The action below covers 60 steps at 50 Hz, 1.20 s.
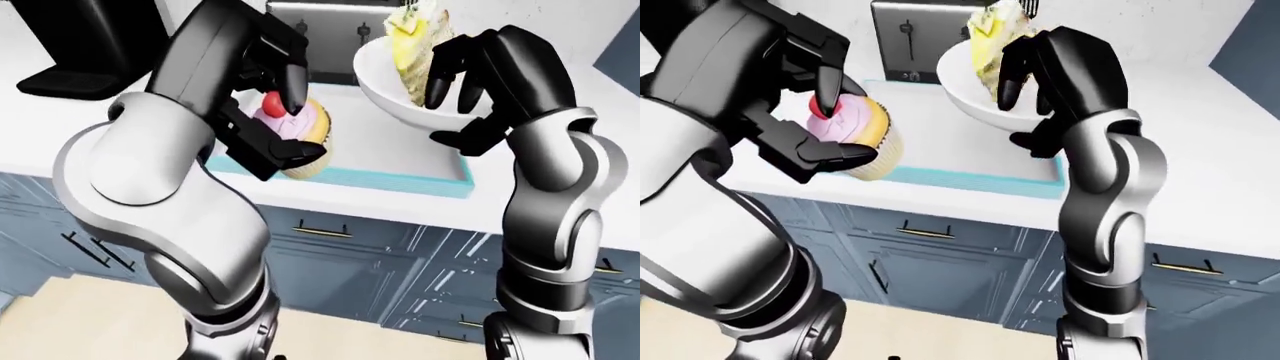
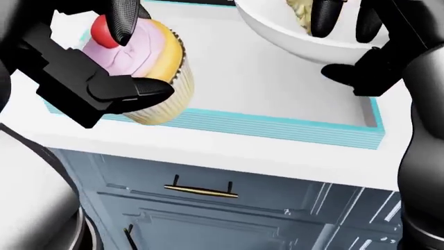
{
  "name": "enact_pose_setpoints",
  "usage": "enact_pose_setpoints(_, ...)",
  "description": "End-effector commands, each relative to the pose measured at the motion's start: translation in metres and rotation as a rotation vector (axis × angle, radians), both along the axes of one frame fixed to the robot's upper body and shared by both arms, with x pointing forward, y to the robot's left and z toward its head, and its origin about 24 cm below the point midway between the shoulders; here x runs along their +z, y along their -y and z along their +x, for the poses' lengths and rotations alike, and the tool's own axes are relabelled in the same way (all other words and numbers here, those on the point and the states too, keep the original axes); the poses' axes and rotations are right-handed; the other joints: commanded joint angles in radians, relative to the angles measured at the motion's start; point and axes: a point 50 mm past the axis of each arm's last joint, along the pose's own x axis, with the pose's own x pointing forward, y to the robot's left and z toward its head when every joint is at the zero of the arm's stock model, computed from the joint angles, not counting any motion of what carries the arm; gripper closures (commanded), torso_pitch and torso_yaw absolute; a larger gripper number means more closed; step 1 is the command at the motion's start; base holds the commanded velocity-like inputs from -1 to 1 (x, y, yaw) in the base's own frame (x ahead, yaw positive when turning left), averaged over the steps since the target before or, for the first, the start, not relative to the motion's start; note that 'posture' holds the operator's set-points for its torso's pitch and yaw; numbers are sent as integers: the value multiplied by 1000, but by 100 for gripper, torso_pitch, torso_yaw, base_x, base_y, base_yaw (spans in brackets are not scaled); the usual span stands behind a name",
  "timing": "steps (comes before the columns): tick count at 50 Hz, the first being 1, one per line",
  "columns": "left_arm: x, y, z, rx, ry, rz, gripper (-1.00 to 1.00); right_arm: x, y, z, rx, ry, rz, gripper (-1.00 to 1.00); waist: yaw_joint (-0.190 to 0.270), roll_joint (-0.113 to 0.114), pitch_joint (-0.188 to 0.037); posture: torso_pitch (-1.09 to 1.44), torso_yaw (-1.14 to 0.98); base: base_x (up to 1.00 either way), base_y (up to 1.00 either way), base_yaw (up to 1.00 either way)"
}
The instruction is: Pick up the bowl with cake and place it on the tray. Pick up the cupcake and place it on the tray.
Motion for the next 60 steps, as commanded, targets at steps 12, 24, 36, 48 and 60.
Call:
enact_pose_setpoints(12,12,-3,-5,12,52,4,100,16,5,-9,-36,95,8,100,-20,27,-38,0,0,0,0,0)
enact_pose_setpoints(24,17,1,-5,7,58,10,100,19,9,-14,-43,97,23,100,12,-2,-29,0,0,1,0,0)
enact_pose_setpoints(36,15,0,-4,6,54,9,100,19,11,-17,-48,96,20,100,8,-26,-14,0,0,20,0,0)
enact_pose_setpoints(48,14,0,-5,6,54,10,100,22,10,-23,-39,107,11,100,1,24,-33,0,0,6,0,0)
enact_pose_setpoints(60,21,-3,-8,11,67,11,100,25,14,-43,-38,126,-3,100,9,1,-24,0,0,0,0,0)
